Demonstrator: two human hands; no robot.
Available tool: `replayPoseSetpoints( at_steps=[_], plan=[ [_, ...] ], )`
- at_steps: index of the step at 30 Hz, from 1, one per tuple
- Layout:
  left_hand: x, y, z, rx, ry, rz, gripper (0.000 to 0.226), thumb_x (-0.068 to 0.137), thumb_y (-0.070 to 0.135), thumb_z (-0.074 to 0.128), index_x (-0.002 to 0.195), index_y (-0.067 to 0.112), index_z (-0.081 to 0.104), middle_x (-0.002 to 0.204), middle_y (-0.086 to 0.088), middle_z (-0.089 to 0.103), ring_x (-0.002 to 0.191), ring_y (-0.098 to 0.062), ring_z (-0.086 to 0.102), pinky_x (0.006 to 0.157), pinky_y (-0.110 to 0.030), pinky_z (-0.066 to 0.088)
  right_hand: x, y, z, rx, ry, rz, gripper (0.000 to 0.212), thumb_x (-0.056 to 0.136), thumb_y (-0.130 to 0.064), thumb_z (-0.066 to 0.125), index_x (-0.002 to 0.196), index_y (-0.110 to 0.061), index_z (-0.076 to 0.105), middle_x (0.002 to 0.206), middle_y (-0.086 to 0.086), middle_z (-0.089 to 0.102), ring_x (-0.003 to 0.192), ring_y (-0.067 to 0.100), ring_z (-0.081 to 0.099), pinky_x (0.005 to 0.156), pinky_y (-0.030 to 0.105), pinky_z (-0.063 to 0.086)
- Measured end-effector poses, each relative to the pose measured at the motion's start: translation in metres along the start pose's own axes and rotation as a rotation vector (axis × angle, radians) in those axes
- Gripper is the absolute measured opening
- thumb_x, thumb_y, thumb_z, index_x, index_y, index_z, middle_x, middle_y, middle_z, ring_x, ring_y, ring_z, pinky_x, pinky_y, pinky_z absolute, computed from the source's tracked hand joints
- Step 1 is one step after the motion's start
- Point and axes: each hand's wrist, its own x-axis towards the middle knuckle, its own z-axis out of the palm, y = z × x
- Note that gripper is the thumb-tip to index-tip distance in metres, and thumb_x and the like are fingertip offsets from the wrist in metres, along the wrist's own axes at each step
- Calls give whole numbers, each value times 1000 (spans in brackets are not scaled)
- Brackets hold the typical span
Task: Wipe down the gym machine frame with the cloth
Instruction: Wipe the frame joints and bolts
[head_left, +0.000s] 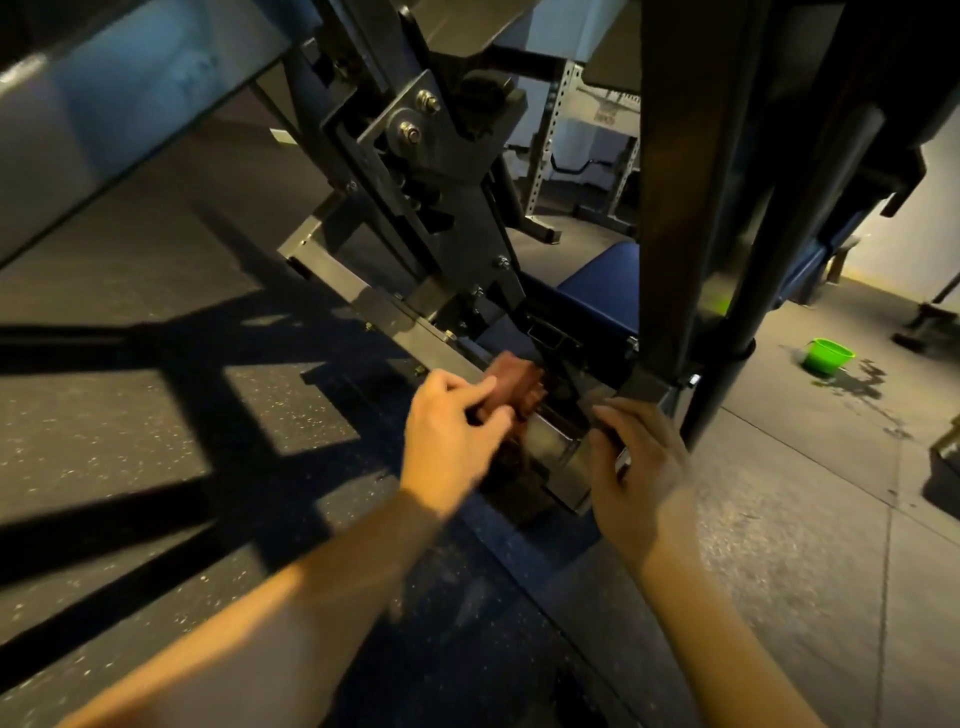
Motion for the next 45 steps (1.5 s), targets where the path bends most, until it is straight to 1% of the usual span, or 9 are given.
replayPoseSetpoints(
  at_steps=[4,10,15,21,25,30,34,38,45],
  plan=[
    [29,-21,-14,-4,122,-172,44,89,27,79,130,14,70,112,-1,58,93,-4,55,76,3,36,-1,3,6,9,17,-3,18,93,-3,67,110,-6,74,118,4,64,106,22,62,88,45,54],
    [-18,13,8,26,-89,120,38,95,32,67,132,21,68,107,7,47,94,-5,47,79,-7,36,-4,-6,7,-11,18,47,20,92,-5,67,111,-9,72,122,3,61,110,18,56,91,41,49],
    [21,-19,-13,15,80,-162,36,93,28,72,128,19,70,109,-1,61,95,-8,60,76,3,35,-6,-13,6,12,37,82,19,90,-1,68,107,-8,74,120,2,62,109,21,59,92,43,51],
    [-13,15,-3,-10,-166,160,38,94,27,69,130,18,69,107,6,48,94,7,46,80,2,31,-4,-7,3,17,-6,82,20,89,-2,70,107,-10,73,122,2,61,109,21,59,92,46,53],
    [16,-12,-19,-4,0,-159,42,94,21,71,135,17,66,118,-1,56,91,0,51,77,5,35,-6,-10,1,48,1,69,18,90,-2,70,106,-10,74,123,1,62,108,20,61,90,47,56],
    [-6,12,-7,76,-246,121,36,95,26,65,131,24,68,109,2,52,93,-3,50,79,-9,35,-4,-12,0,40,-21,92,21,89,-2,70,108,-11,74,124,3,63,112,22,60,97,47,52],
    [16,5,-29,-4,-47,-265,37,95,16,67,132,19,69,119,2,71,103,-4,63,96,-18,46,-9,-14,-3,-1,-43,71,23,91,-4,69,112,-10,74,130,3,62,116,24,61,99,50,52],
    [9,33,-39,35,-266,-245,26,92,12,70,115,21,78,102,8,72,92,-5,65,85,-21,51,-10,-33,-1,-74,-89,105,25,89,-5,70,113,-12,73,130,4,63,112,27,64,96,53,52],
    [-7,55,-93,43,-131,176,34,87,17,74,120,19,75,103,11,63,96,7,58,86,-6,42,19,-101,6,952,-314,646,32,95,-36,69,124,-31,59,115,-8,71,108,10,70,97,35,54]
  ],
)
